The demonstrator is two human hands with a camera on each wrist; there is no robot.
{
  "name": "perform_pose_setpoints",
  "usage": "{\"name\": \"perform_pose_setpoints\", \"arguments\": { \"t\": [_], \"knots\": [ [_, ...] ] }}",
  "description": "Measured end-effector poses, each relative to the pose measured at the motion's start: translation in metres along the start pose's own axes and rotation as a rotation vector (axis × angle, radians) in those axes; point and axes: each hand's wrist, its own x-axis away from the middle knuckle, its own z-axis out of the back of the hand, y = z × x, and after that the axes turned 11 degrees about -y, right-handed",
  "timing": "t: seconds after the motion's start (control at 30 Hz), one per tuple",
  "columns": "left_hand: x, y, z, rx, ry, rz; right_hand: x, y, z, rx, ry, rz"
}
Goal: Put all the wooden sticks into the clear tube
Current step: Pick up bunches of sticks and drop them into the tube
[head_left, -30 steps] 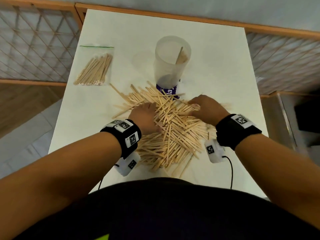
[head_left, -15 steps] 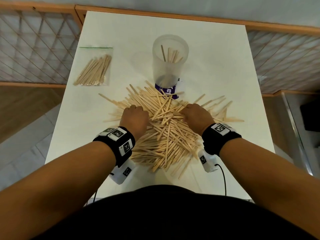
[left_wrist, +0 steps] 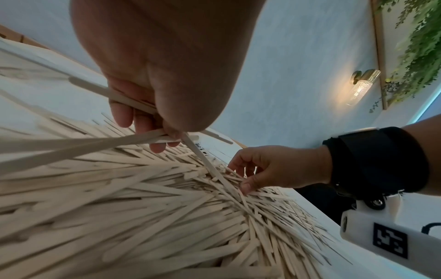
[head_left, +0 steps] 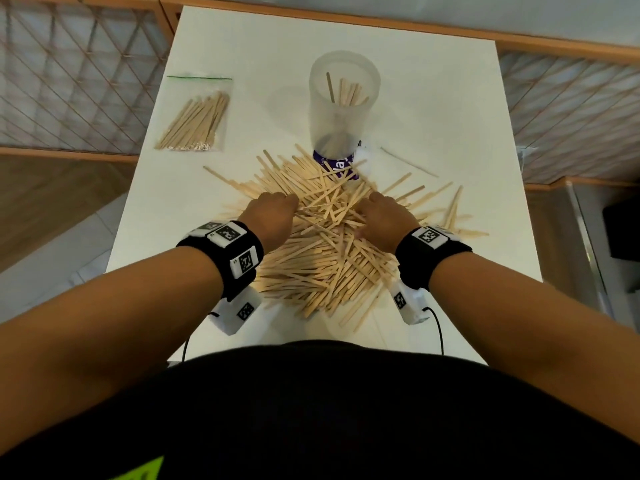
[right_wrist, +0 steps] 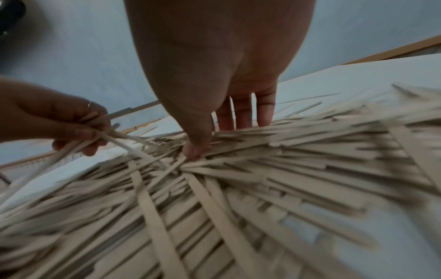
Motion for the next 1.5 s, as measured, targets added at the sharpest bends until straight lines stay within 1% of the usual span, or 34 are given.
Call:
{"name": "perform_pose_setpoints", "arguments": {
  "t": [0.13, 0.17, 0.3, 0.4, 0.5, 0.6, 0.7, 0.77, 0.9, 0.97, 1.03, 1.1, 1.2, 1.3, 1.43, 1.5],
  "knots": [
    [0.005, -0.003, 0.004, -0.007, 0.006, -0.013, -0.001, -0.007, -0.008, 0.044, 0.128, 0.001],
    [0.006, -0.004, 0.005, 0.002, 0.016, -0.019, -0.001, -0.008, -0.008, 0.049, 0.141, 0.005],
    [0.01, -0.012, 0.012, 0.002, 0.063, -0.057, -0.001, -0.009, -0.003, 0.014, 0.155, 0.021],
    [0.013, -0.019, 0.02, -0.026, 0.069, -0.059, 0.003, -0.01, 0.005, -0.03, 0.135, 0.005],
    [0.019, -0.024, 0.033, -0.036, 0.02, -0.021, 0.006, -0.016, 0.015, -0.123, 0.113, -0.029],
    [0.029, -0.028, 0.047, -0.091, -0.047, 0.027, 0.008, -0.021, 0.023, -0.231, 0.107, -0.004],
    [0.038, -0.035, 0.057, -0.032, -0.067, 0.041, 0.011, -0.026, 0.034, -0.395, 0.129, 0.017],
    [0.044, -0.04, 0.063, 0.079, -0.033, 0.024, 0.015, -0.031, 0.043, -0.469, 0.148, 0.027],
    [0.052, -0.042, 0.076, 0.446, 0.053, -0.014, 0.028, -0.039, 0.057, -0.519, 0.199, 0.019],
    [0.047, -0.04, 0.082, 0.725, 0.11, -0.028, 0.032, -0.041, 0.064, -0.641, 0.233, 0.001],
    [0.038, -0.034, 0.088, 1.046, 0.193, -0.038, 0.034, -0.046, 0.072, -0.778, 0.269, 0.025],
    [0.031, -0.024, 0.096, 1.3, 0.26, -0.057, 0.034, -0.053, 0.082, -0.924, 0.313, 0.05],
    [0.027, -0.006, 0.107, 1.617, 0.278, -0.153, 0.036, -0.068, 0.098, -1.223, 0.368, 0.091],
    [0.025, 0.01, 0.113, 1.738, 0.258, -0.221, 0.041, -0.088, 0.113, -1.393, 0.322, 0.159],
    [0.021, 0.028, 0.119, 1.807, 0.234, -0.291, 0.045, -0.108, 0.123, -1.391, 0.249, 0.213],
    [0.02, 0.032, 0.121, 1.751, 0.262, -0.28, 0.046, -0.114, 0.123, -1.351, 0.233, 0.212]
  ]
}}
